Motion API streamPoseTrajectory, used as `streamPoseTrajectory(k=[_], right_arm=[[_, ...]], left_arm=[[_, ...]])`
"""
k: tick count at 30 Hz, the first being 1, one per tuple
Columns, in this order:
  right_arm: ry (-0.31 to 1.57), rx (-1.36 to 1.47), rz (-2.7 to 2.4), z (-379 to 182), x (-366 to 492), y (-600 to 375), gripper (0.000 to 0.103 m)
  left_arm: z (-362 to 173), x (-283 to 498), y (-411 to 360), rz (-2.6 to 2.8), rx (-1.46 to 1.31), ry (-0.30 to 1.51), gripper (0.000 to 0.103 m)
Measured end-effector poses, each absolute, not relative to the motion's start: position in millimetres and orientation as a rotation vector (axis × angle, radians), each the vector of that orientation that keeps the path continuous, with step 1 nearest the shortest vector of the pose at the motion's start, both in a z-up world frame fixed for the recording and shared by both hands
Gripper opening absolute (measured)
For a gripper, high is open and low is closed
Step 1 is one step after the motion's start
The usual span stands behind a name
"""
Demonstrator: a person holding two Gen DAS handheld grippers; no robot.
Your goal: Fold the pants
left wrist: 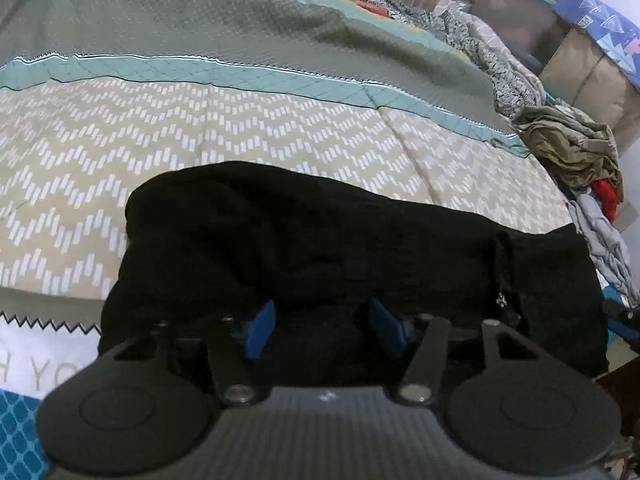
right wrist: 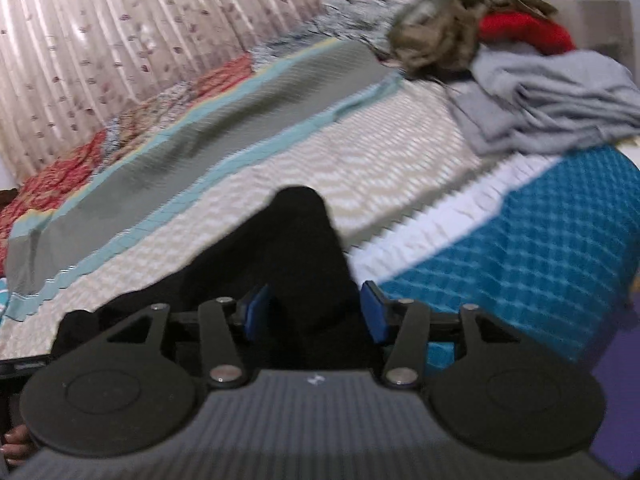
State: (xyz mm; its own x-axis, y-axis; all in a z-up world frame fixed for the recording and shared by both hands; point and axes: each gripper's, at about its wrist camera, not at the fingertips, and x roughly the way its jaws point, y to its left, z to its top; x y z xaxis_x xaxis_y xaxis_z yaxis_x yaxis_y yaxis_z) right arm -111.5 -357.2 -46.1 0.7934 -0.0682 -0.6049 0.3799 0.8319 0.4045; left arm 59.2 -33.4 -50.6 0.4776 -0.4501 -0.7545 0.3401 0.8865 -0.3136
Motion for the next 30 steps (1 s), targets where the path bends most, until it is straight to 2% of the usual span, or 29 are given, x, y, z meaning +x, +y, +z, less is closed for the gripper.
streamPoseTrajectory(k=[2, 10, 13, 16, 25, 28, 30], right_arm=[[0.613, 0.552, -0.260, -50, -113, -360, 0.063], [0.642, 0.630, -0.219, -63, -120, -369, 0.067], [0.645, 0.671, -0.199, -66, -127, -368, 0.066], [0.657, 0.659, -0.170, -63, -128, -362, 0.055], [0.639, 0.707, -0.174, -69, -133, -364, 0.057], [0.644, 0.682, -0.170, -63, -134, -358, 0.024], [0.616, 0.652, -0.154, -52, -137, -351, 0.020]], left_arm=[[-48, 60, -34, -0.476, -0.115, 0.971, 0.056], [-11, 47, -53, -0.375, -0.074, 0.938, 0.059], [-6, 41, -63, -0.314, 0.004, 0.933, 0.060], [-8, 37, -71, -0.267, 0.062, 0.945, 0.062], [-10, 35, -70, -0.209, 0.116, 0.954, 0.067], [-11, 35, -69, -0.204, 0.120, 0.957, 0.068], [-10, 35, -70, -0.202, 0.123, 0.957, 0.068]])
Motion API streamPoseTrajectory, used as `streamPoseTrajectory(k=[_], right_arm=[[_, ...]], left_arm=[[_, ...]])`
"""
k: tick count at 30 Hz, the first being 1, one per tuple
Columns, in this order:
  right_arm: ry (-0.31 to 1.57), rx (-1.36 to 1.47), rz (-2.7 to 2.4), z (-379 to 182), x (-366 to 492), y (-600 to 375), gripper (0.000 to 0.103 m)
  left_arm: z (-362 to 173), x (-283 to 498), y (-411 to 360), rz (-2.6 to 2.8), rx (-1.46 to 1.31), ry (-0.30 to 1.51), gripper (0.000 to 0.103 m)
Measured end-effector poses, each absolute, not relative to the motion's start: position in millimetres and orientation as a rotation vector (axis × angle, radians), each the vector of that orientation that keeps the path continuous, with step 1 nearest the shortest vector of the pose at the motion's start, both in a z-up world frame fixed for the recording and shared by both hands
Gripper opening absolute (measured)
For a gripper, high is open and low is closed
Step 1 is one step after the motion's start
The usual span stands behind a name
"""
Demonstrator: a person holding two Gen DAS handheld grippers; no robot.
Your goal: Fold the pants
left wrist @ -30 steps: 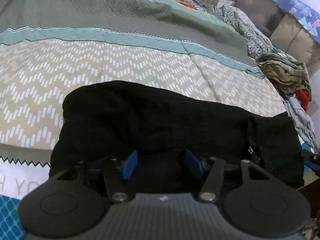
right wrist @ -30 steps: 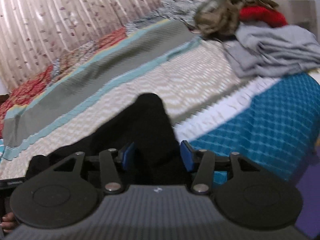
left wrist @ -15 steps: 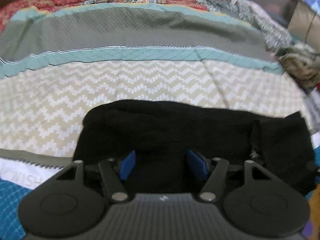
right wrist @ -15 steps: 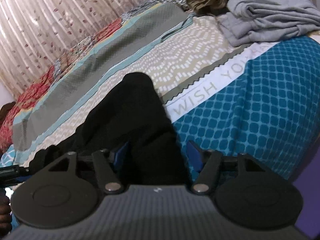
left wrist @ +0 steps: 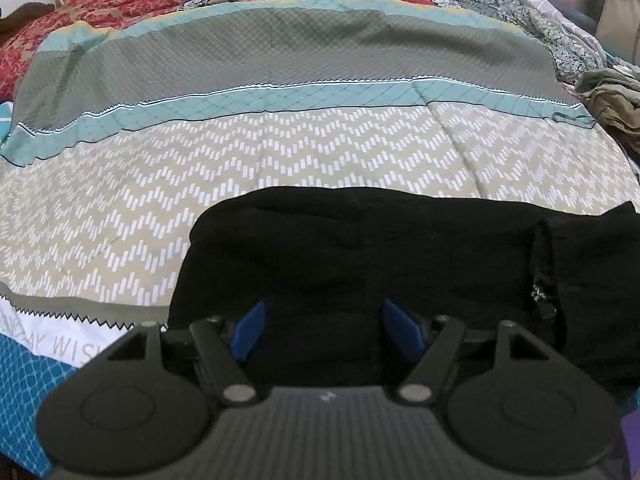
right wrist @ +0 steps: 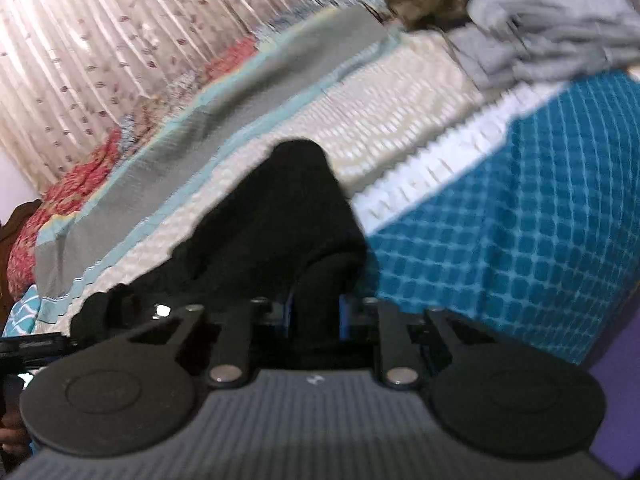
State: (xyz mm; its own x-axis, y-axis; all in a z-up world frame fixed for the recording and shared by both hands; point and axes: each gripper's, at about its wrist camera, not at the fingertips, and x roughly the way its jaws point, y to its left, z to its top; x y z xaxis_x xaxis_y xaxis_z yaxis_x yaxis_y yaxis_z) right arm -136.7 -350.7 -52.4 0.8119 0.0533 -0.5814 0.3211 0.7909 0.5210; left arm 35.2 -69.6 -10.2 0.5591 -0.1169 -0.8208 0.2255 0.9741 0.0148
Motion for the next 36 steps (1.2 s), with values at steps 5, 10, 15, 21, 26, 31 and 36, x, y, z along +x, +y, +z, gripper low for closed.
streamPoseTrajectory(k=[5, 10, 15, 21, 26, 31, 36], right_arm=[[0.527, 0.534, -0.045, -16, -138, -325, 0.018], [0.528, 0.510, 0.065, -9, -129, -300, 0.017], [0.596, 0.503, 0.128, -23, -118, -279, 0.018], [0.598, 0.464, 0.140, -19, -118, -272, 0.017], [0.592, 0.482, 0.126, -22, -116, -272, 0.017], [0.586, 0.454, 0.112, -23, -113, -262, 0.018], [0.583, 0.375, 0.107, -22, -111, -249, 0.018]], left_arm=[[-10, 34, -72, -0.198, 0.143, 0.952, 0.068], [-10, 35, -72, -0.194, 0.150, 0.953, 0.069], [-11, 35, -71, -0.199, 0.161, 0.949, 0.069], [7, 35, -70, -0.258, 0.123, 0.947, 0.069], [49, 27, -109, -0.482, 0.160, 0.881, 0.077], [62, 17, -180, -0.696, 0.323, 0.868, 0.088], [47, 13, -235, -0.838, 0.412, 0.964, 0.089]])
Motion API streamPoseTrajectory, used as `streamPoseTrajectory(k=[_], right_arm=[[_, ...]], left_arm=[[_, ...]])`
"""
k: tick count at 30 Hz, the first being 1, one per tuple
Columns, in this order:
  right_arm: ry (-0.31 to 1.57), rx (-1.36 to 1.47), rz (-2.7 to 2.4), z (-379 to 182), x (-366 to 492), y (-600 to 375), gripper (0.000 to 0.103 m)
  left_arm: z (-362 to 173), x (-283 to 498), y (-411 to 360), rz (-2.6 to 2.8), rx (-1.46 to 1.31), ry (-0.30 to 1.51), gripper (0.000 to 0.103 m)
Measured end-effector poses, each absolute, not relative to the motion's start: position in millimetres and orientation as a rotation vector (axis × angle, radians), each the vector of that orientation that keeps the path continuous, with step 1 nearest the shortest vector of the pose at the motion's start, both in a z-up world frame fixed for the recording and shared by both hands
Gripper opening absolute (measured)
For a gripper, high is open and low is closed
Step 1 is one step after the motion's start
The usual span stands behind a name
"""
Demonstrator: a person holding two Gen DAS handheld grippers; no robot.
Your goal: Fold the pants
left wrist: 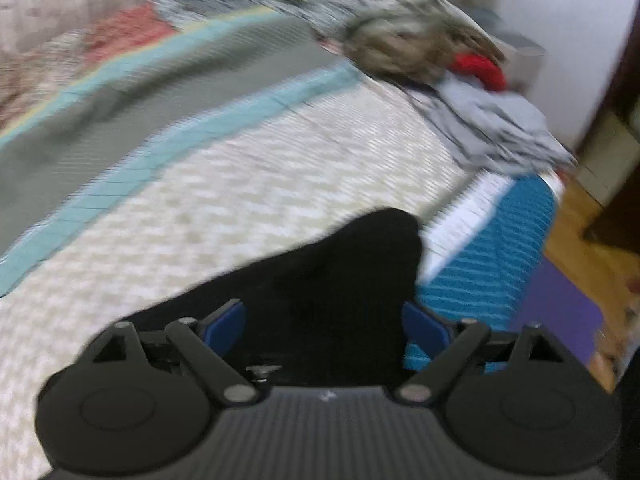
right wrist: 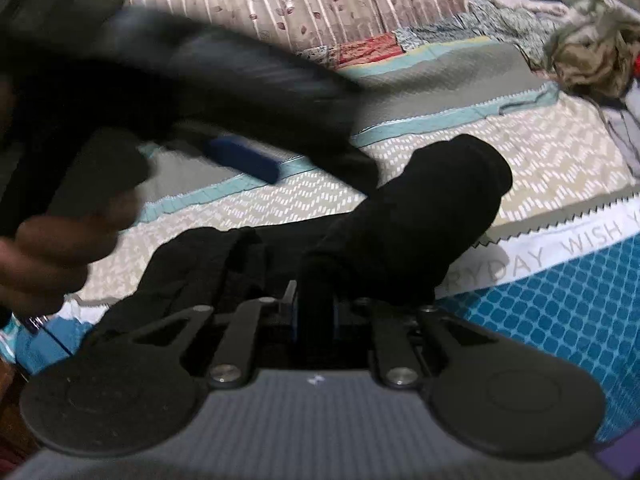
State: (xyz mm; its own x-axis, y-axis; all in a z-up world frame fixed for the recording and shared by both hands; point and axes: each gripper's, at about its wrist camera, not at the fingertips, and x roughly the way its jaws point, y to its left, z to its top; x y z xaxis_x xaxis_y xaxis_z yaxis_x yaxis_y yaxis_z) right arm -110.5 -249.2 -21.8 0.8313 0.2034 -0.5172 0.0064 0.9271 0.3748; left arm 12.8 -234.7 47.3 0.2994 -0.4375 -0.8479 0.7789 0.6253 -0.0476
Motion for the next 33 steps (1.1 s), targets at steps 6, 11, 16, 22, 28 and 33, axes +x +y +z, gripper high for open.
streamPoseTrajectory(k=[6, 11, 16, 22, 28, 33], right_arm=[[0.578, 0.318, 0.101, -21, -113, -243, 0.018], [0.557, 0.348, 0.102, -24, -124, -252, 0.046], [0.589, 0.322, 0.132, -27, -125, -248, 0.031], [0.614, 0.322, 0.320, 0, -107, -220, 0.016], [0.666, 0.289, 0.491, 24, -61, -160, 0.016], [0.743, 0.205, 0.585, 21, -32, -105, 0.018]], left_arm=[[20, 6, -253, -0.829, 0.502, 0.984, 0.027], [36, 35, -213, -0.829, 0.262, 1.065, 0.023], [43, 54, -158, -0.813, 0.077, 1.116, 0.017], [52, 65, -80, -0.758, -0.079, 1.070, 0.017], [50, 87, -4, -0.614, -0.190, 1.047, 0.017], [27, 94, 49, -0.511, -0.247, 1.064, 0.017]])
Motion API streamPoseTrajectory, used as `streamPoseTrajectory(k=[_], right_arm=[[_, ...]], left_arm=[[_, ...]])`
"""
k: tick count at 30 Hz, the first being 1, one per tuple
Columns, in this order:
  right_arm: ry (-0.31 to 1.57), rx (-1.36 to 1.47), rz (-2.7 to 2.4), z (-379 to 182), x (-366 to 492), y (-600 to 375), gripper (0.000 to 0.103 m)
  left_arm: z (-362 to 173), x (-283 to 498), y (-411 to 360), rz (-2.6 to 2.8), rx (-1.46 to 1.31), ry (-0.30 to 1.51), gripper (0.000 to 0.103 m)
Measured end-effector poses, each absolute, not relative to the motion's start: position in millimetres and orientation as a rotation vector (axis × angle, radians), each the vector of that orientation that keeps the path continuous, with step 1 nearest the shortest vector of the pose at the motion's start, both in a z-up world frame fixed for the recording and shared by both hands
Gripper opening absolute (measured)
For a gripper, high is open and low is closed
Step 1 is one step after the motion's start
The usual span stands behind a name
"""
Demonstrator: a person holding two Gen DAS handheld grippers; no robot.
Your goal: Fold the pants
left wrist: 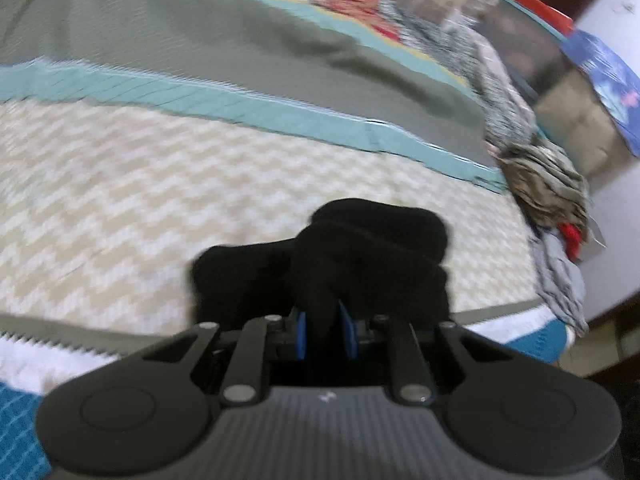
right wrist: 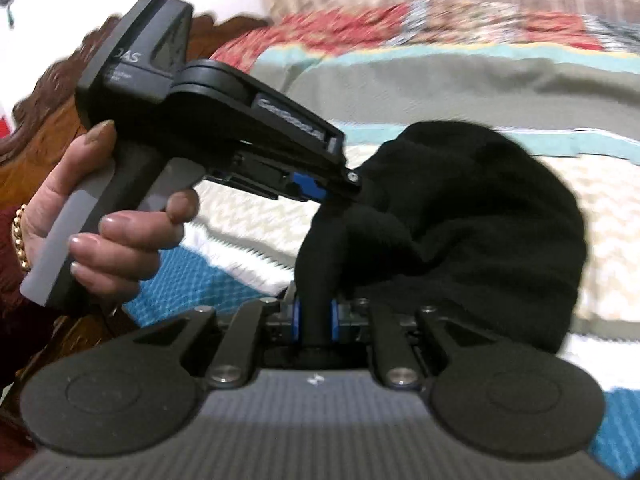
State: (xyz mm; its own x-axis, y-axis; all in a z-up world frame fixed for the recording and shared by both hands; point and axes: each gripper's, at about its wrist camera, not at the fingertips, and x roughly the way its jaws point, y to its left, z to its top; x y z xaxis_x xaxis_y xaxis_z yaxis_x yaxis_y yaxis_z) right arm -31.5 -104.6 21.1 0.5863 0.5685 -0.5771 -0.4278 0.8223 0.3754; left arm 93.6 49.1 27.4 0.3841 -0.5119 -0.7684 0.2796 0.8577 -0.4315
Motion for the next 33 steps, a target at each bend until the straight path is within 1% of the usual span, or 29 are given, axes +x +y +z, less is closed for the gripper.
streamPoseTrajectory(k=[1, 2, 3, 4, 5, 6, 7, 8, 9, 11, 12, 17, 18, 20, 22, 23, 27, 28, 29, 30, 31, 33], right_arm=[[0.763, 0.200, 0.601, 17, -24, -98, 0.020], [0.784, 0.196, 0.610, 11, -18, -92, 0.025], [0.805, 0.197, 0.622, 5, -16, -81, 0.031], [0.829, 0.207, 0.641, -4, -12, -76, 0.046], [0.852, 0.219, 0.652, -6, -3, -78, 0.054], [0.877, 0.236, 0.655, -9, 0, -78, 0.054], [0.880, 0.246, 0.662, -8, -4, -77, 0.055], [0.869, 0.248, 0.684, -4, -6, -80, 0.056], [0.853, 0.248, 0.715, 2, -9, -84, 0.056], [0.804, 0.258, 0.759, 12, -20, -96, 0.056], [0.772, 0.265, 0.763, 19, -25, -105, 0.056], [0.641, 0.289, 0.582, 28, -29, -152, 0.055], [0.636, 0.311, 0.526, 29, -20, -163, 0.054], [0.660, 0.394, 0.439, 23, 0, -185, 0.044], [0.679, 0.479, 0.420, 14, 20, -193, 0.044], [0.697, 0.509, 0.420, 10, 30, -193, 0.042], [0.835, 0.575, 0.444, -13, 73, -177, 0.038], [0.881, 0.555, 0.426, -17, 78, -168, 0.035], [0.924, 0.530, 0.404, -24, 85, -160, 0.029], [0.958, 0.518, 0.392, -33, 93, -153, 0.021], [0.971, 0.510, 0.385, -38, 100, -147, 0.008], [0.985, 0.477, 0.354, -49, 105, -139, 0.003]], left_arm=[[21, 96, 57, -0.491, -0.265, 1.072, 0.018], [13, 98, 65, -0.469, -0.285, 1.081, 0.018], [3, 101, 71, -0.445, -0.297, 1.089, 0.021], [-8, 103, 75, -0.411, -0.290, 1.102, 0.024], [-19, 105, 75, -0.372, -0.268, 1.122, 0.031], [-29, 105, 75, -0.345, -0.252, 1.143, 0.042], [-36, 105, 76, -0.333, -0.256, 1.142, 0.047], [-38, 104, 79, -0.322, -0.263, 1.131, 0.055], [-38, 103, 82, -0.315, -0.266, 1.124, 0.060], [-33, 104, 88, -0.307, -0.290, 1.114, 0.059], [-28, 103, 94, -0.286, -0.308, 1.099, 0.056], [14, 87, 119, -0.287, -0.424, 0.952, 0.054], [21, 82, 115, -0.320, -0.417, 0.931, 0.054], [33, 71, 101, -0.393, -0.363, 0.888, 0.054], [38, 59, 79, -0.480, -0.306, 0.858, 0.054], [36, 54, 69, -0.515, -0.280, 0.855, 0.053], [5, 39, 38, -0.494, -0.123, 0.933, 0.050], [-6, 36, 35, -0.464, -0.087, 0.964, 0.049], [-17, 32, 35, -0.438, -0.065, 0.985, 0.048], [-26, 26, 36, -0.416, -0.045, 0.988, 0.049], [-30, 21, 37, -0.402, -0.030, 0.973, 0.050], [-31, 7, 36, -0.389, 0.017, 0.930, 0.050]])
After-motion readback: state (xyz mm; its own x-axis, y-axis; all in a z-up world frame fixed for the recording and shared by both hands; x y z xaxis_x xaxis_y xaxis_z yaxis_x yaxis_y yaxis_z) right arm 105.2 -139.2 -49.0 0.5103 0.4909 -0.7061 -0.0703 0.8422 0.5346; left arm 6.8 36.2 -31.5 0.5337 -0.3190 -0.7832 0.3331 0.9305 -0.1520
